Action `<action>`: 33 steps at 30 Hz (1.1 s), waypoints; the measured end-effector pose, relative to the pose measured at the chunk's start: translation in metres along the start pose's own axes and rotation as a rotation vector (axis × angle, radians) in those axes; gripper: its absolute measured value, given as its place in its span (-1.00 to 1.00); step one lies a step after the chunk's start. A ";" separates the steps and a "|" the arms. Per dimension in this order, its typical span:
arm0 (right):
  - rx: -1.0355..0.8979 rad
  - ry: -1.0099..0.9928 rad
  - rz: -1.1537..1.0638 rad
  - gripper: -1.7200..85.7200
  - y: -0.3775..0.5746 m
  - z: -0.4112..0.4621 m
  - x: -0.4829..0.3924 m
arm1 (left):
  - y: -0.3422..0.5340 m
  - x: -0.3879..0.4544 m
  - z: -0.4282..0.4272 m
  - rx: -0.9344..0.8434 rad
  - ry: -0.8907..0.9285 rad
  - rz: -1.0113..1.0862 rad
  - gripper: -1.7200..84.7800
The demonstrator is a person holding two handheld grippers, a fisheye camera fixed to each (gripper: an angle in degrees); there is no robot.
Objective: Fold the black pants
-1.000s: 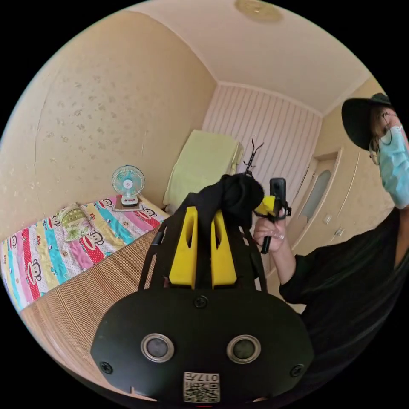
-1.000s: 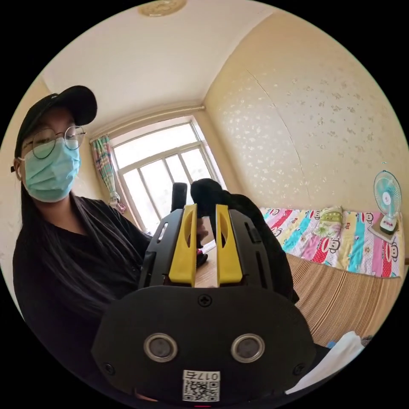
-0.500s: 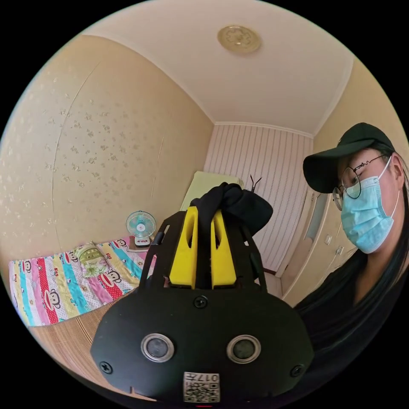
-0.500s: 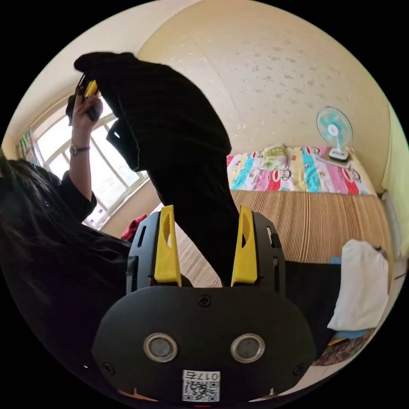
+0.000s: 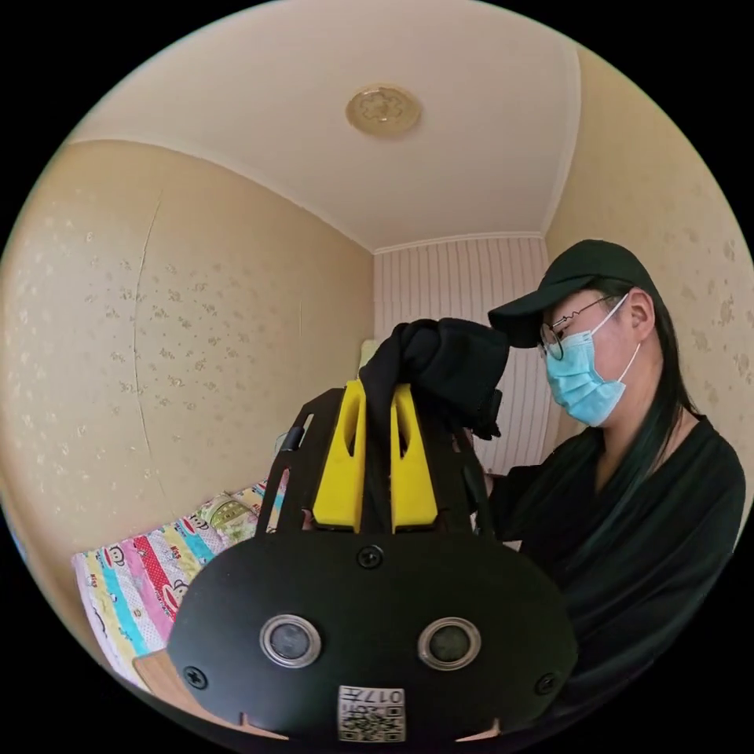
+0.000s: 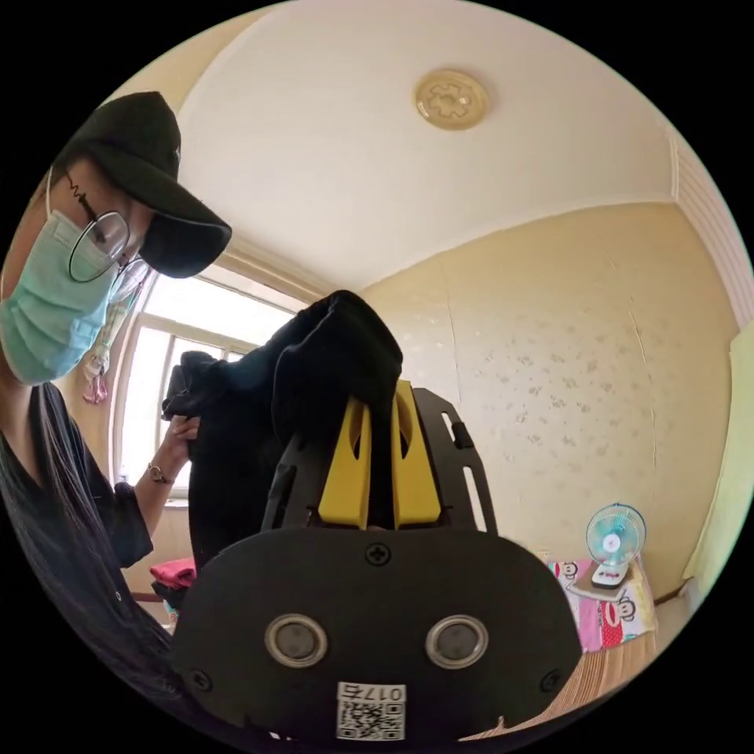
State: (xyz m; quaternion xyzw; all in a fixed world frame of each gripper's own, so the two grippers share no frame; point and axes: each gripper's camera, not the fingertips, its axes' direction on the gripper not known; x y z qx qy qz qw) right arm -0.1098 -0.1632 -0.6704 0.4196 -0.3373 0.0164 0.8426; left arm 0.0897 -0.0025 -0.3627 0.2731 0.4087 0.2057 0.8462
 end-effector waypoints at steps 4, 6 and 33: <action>-0.043 -0.029 -0.033 -0.84 -0.034 0.040 -0.024 | -0.022 -0.015 -0.029 0.017 -0.100 -0.076 -0.84; -0.040 -0.035 -0.053 -0.84 -0.044 0.051 -0.030 | -0.041 -0.004 -0.048 0.084 -0.151 -0.027 -0.84; -1.742 0.260 0.586 -0.77 0.680 0.368 0.310 | 0.404 -0.510 0.123 -1.250 -0.468 -0.967 -0.76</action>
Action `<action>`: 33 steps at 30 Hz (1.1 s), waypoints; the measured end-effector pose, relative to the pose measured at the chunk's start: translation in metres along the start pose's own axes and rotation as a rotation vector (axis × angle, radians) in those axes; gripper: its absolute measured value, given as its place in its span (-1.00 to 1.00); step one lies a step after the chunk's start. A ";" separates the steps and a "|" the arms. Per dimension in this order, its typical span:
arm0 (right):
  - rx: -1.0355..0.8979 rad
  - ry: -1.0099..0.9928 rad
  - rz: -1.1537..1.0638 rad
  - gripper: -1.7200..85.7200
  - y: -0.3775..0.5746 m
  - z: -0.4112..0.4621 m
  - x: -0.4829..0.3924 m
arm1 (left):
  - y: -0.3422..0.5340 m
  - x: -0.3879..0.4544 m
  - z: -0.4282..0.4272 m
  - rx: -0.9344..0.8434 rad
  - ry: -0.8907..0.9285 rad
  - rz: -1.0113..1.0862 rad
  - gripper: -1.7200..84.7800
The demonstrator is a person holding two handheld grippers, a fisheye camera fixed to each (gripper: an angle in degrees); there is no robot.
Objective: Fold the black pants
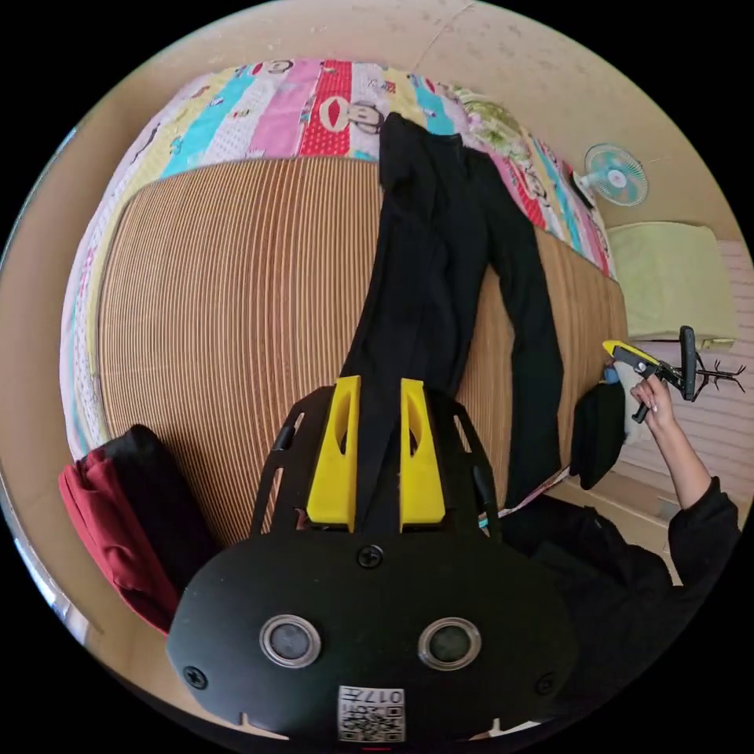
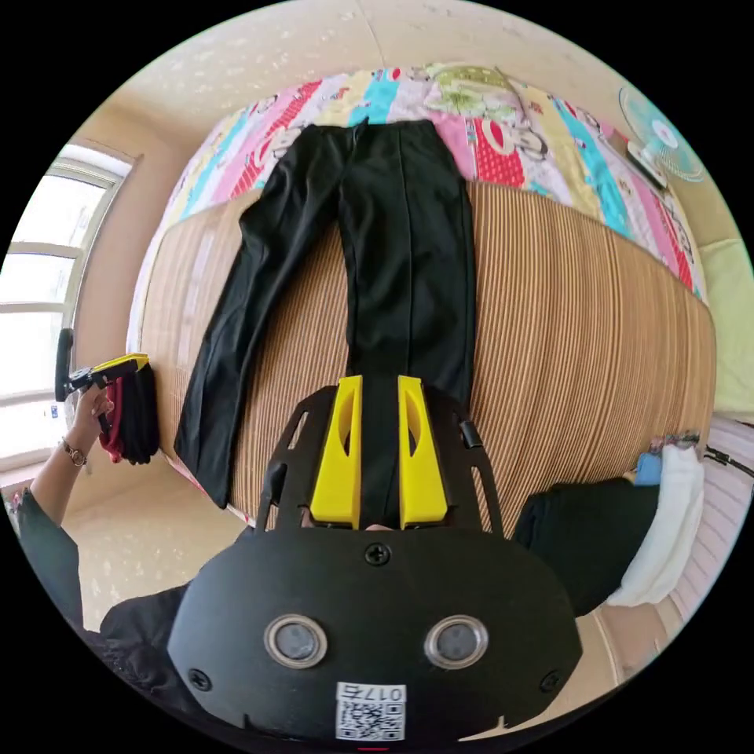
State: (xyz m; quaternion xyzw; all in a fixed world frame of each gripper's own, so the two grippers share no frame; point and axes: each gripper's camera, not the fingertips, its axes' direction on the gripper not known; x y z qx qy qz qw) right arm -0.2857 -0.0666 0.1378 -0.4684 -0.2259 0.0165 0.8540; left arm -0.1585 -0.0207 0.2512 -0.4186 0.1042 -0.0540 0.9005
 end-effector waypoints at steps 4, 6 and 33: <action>-0.163 0.032 0.155 -0.74 0.042 0.056 0.066 | 0.039 -0.043 0.052 -0.108 -0.006 -0.066 -0.71; -0.210 0.055 0.214 -0.74 0.056 0.065 0.098 | 0.067 -0.052 0.079 -0.191 0.003 -0.086 -0.74; -0.175 -0.664 -0.136 -0.90 0.191 -0.238 0.367 | 0.140 0.150 -0.171 0.185 0.644 -0.028 -0.70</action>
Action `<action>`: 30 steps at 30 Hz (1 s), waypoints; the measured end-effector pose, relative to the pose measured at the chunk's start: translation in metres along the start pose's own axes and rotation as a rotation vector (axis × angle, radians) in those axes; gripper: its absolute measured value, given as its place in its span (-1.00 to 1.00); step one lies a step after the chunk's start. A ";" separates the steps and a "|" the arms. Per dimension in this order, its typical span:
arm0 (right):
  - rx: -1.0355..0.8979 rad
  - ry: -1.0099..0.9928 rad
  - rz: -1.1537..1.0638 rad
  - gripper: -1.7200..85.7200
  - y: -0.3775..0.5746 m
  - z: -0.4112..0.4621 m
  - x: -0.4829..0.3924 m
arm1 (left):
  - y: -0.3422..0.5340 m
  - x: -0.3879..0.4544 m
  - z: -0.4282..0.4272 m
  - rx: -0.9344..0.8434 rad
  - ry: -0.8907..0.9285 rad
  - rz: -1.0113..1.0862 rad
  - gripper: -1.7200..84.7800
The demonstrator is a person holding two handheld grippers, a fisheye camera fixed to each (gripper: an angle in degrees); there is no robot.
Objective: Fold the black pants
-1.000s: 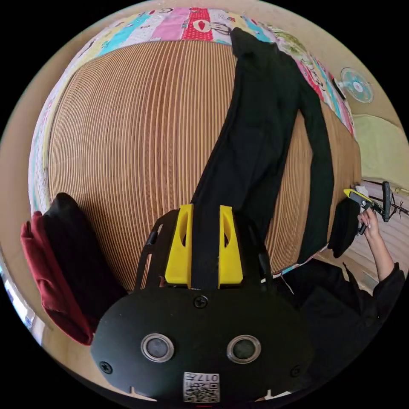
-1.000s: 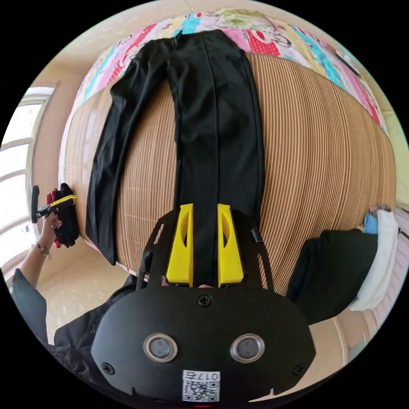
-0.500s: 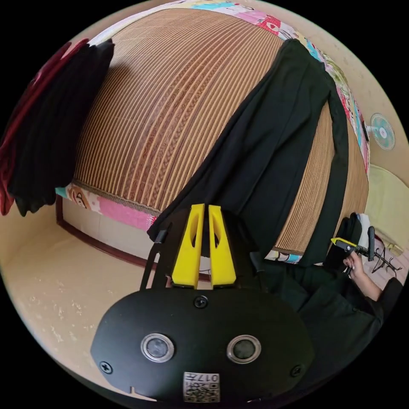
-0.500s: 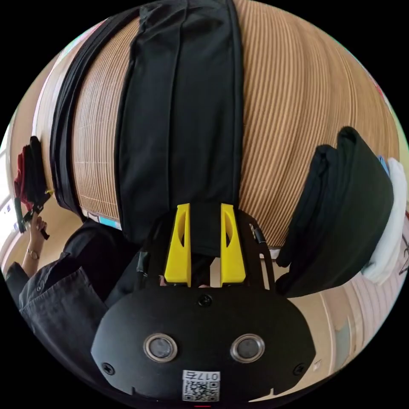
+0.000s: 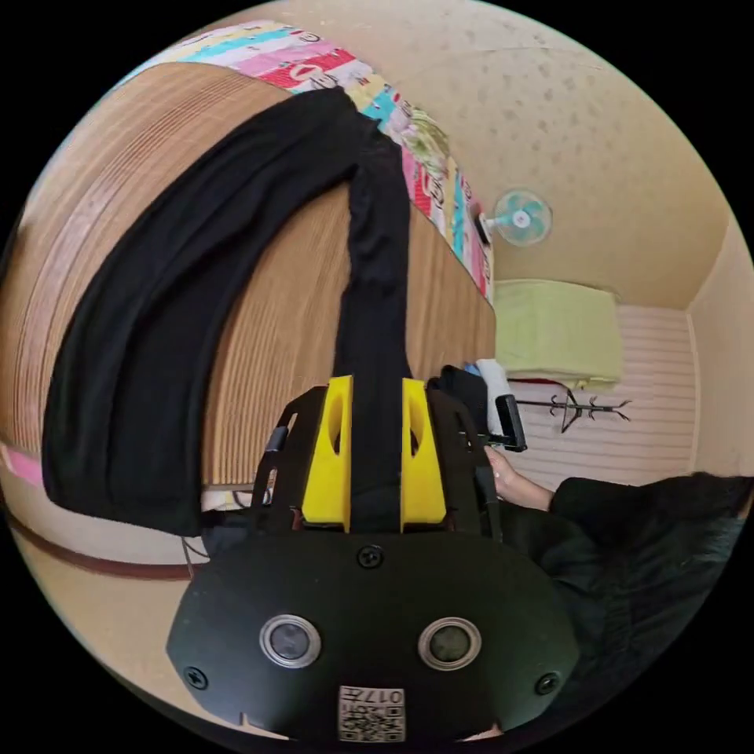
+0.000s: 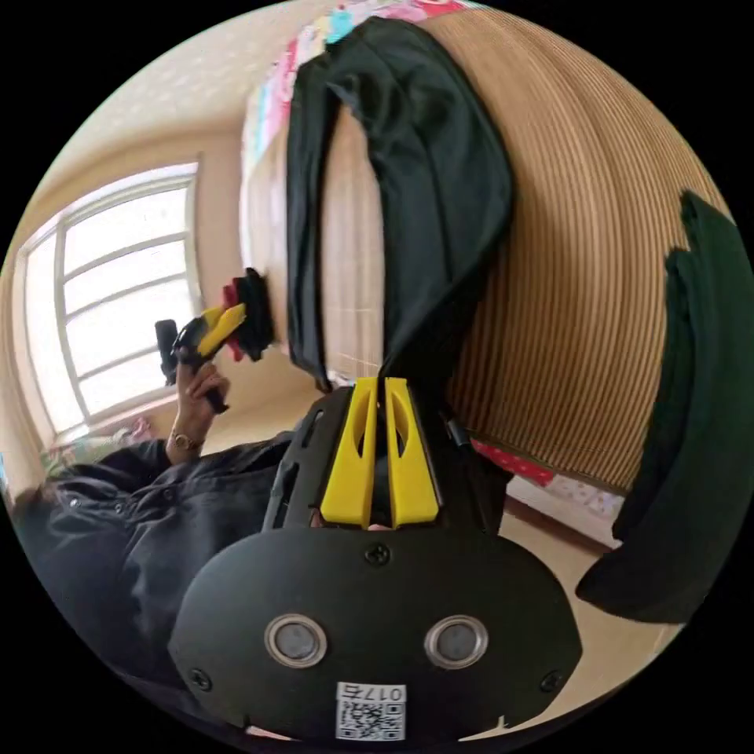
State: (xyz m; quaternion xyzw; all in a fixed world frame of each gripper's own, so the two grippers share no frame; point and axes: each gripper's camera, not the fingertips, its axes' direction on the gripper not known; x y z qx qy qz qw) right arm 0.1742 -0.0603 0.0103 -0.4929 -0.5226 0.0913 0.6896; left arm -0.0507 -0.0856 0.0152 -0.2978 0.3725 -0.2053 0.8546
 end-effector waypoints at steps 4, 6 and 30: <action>-0.080 -0.104 -0.285 -0.90 0.005 -0.026 -0.064 | -0.037 0.071 0.032 -0.179 -0.031 0.124 -0.60; -0.134 -0.141 -0.370 -0.89 0.006 -0.024 -0.079 | -0.044 0.088 0.061 -0.380 -0.015 0.168 -0.63; 0.729 0.428 0.433 -0.87 -0.374 -0.130 0.047 | 0.044 -0.042 -0.179 -0.016 0.391 -0.193 -0.95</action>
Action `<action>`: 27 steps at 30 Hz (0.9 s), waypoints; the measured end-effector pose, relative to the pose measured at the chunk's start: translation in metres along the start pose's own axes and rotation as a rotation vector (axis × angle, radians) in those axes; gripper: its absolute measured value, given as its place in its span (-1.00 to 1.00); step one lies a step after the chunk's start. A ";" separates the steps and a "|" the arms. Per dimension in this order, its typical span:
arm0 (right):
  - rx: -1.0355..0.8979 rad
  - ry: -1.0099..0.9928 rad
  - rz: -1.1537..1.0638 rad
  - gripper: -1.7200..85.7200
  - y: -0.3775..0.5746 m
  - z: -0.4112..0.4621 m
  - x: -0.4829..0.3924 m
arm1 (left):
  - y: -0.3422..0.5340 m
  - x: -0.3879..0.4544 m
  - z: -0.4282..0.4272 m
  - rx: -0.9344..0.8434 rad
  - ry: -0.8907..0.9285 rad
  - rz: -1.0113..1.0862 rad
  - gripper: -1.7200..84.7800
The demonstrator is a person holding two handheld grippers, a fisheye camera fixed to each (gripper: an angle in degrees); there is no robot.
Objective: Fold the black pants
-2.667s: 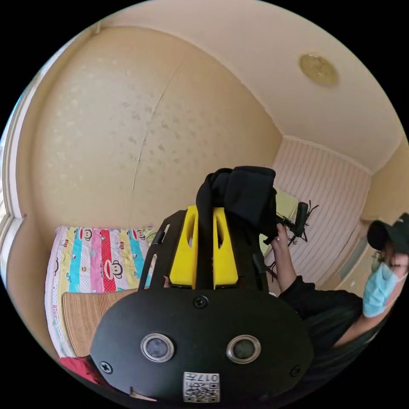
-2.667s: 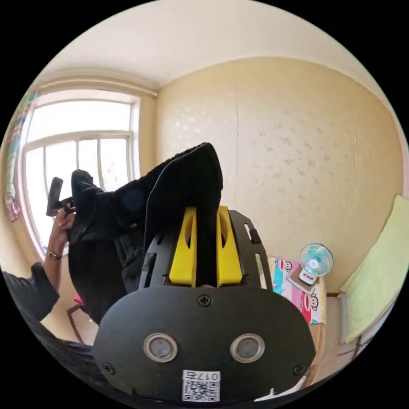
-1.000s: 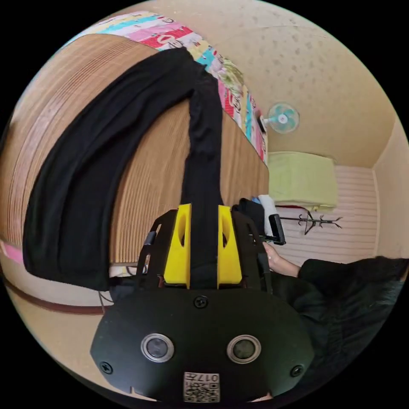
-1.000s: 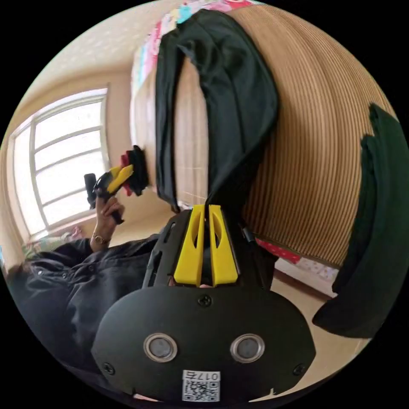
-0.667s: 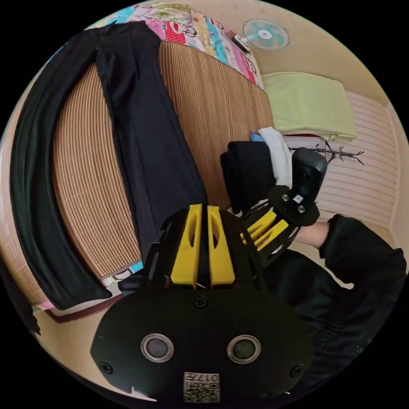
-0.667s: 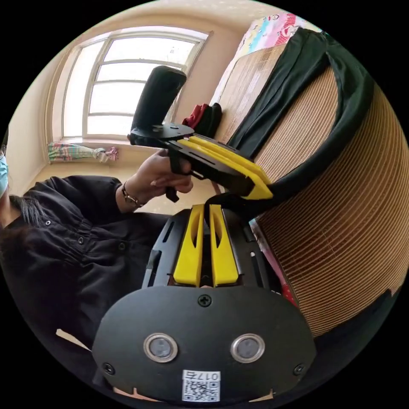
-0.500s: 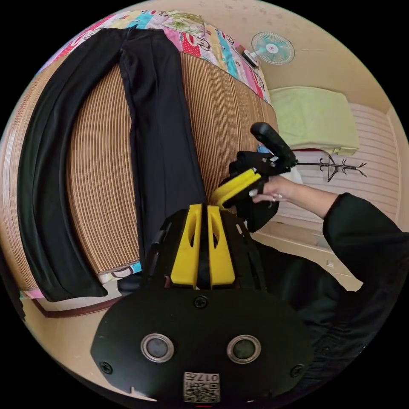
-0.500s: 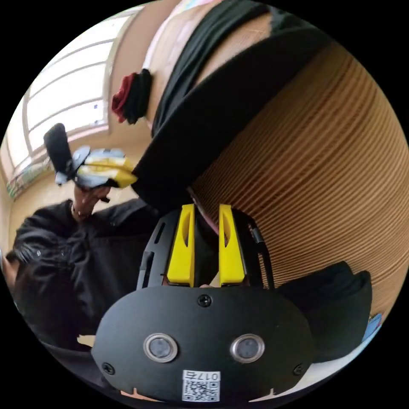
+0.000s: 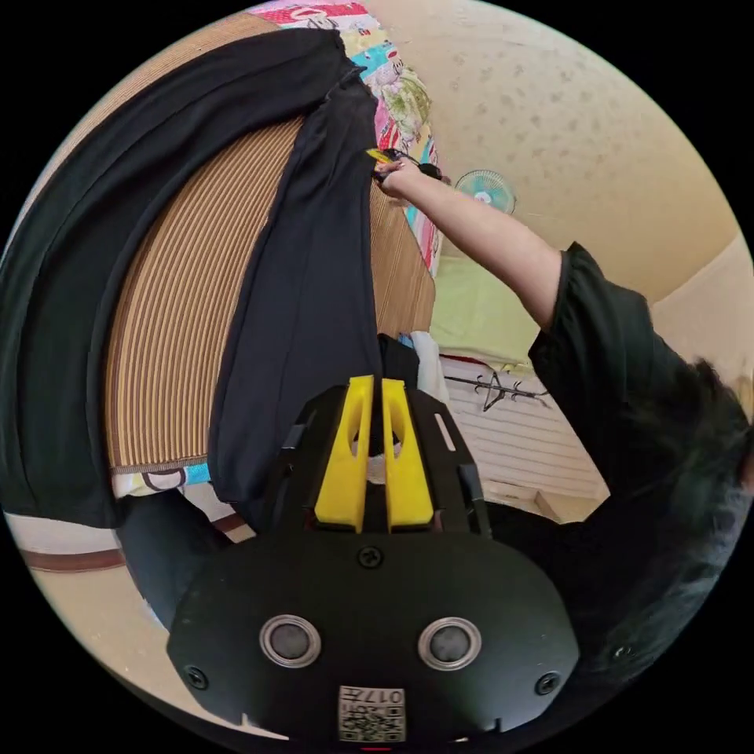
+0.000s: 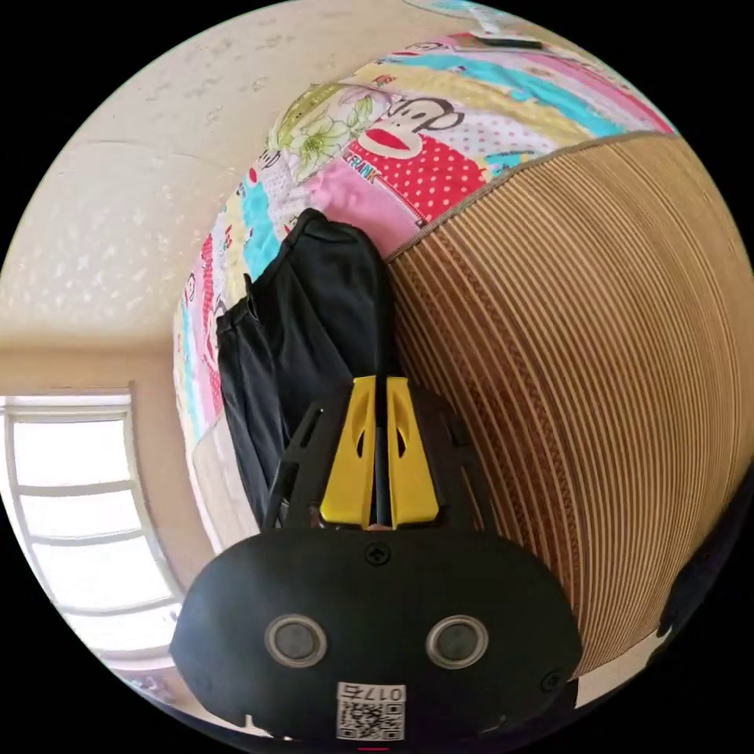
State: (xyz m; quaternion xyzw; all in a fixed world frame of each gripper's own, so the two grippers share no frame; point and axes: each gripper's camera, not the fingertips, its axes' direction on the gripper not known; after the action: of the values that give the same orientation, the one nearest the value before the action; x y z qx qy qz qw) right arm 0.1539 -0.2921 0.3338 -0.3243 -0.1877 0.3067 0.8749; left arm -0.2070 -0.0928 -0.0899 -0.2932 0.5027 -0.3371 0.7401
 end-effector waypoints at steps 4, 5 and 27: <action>0.107 0.101 -0.359 -0.89 0.057 0.012 -0.141 | 0.033 -0.044 -0.091 0.143 0.330 -0.103 -0.97; 0.117 0.111 -0.393 -0.89 0.073 0.023 -0.173 | 0.044 -0.055 -0.120 0.162 0.377 -0.117 -0.98; -0.796 0.083 -0.742 -0.69 0.456 0.107 0.027 | -0.032 -0.030 -0.222 0.024 -0.242 0.074 -0.73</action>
State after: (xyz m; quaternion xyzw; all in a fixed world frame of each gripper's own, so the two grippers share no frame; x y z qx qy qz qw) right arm -0.0718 0.0480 0.1032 -0.5543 -0.3564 -0.1303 0.7408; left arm -0.4307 -0.1090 -0.1208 -0.3043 0.4163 -0.2776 0.8106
